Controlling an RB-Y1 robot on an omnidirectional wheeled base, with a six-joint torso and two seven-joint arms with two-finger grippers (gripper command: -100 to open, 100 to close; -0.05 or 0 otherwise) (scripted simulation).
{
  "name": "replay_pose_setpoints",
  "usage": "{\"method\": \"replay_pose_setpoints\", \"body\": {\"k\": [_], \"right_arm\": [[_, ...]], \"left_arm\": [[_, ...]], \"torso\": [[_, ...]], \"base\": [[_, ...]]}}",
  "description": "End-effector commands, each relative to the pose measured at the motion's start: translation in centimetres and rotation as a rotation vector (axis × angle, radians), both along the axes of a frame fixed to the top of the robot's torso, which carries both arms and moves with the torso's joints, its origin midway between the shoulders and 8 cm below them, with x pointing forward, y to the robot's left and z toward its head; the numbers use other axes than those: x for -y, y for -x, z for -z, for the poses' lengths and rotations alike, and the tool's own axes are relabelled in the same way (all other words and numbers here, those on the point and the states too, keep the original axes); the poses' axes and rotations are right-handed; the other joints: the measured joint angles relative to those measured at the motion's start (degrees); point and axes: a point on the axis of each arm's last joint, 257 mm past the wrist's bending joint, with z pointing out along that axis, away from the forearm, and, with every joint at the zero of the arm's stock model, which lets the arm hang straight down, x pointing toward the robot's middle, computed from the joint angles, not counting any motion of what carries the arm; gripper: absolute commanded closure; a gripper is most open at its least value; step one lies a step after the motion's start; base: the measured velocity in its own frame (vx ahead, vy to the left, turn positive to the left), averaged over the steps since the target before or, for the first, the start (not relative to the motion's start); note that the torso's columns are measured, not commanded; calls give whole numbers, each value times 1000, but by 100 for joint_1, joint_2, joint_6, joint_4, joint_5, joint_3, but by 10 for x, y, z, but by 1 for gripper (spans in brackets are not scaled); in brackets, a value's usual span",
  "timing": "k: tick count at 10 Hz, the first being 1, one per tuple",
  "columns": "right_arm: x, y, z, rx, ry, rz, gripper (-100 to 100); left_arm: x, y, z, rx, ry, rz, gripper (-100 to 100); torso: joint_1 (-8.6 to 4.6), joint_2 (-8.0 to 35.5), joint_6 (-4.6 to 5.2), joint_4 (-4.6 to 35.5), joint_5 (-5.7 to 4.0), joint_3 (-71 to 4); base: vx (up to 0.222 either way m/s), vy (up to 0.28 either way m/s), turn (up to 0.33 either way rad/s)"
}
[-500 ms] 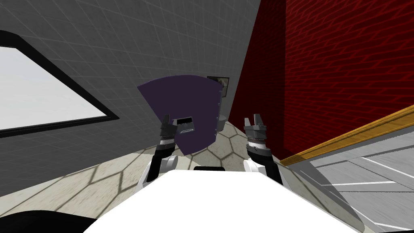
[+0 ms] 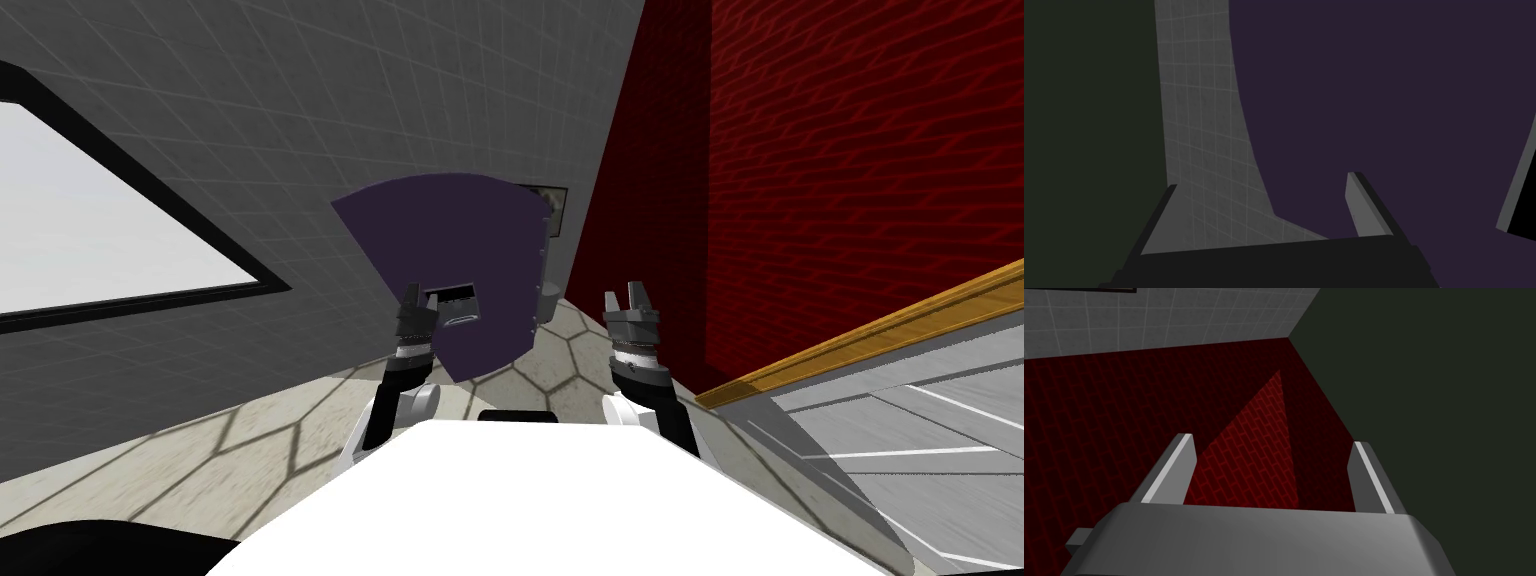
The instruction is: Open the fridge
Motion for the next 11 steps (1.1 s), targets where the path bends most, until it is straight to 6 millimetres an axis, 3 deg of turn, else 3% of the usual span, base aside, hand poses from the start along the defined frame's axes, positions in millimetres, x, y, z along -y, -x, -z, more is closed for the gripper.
{"method": "replay_pose_setpoints", "body": {"k": [1,4,5,7,11], "right_arm": [[0,0,0,0,0,0,0],[0,0,0,0,0,0,0],[0,0,0,0,0,0,0],[0,0,0,-1,0,0,0],[0,0,0,-1,0,0,0]], "left_arm": [[0,0,0,0,0,0,0],[0,0,0,0,0,0,0],[6,-9,3,-20,-27,22,-100],[12,-21,8,-45,-47,42,-100],[27,-54,20,-110,-78,81,-100]], "torso": [[0,424,0,423,0,-844],[0,1693,0,1692,0,-3381],[0,2116,0,2114,0,-4227],[-2,2359,1,2358,-1,-4736],[0,2382,0,2382,0,-4765]], "base": [[0,0,0],[0,0,0],[13,-8,-50],[15,-10,-62],[24,-14,-81]]}}
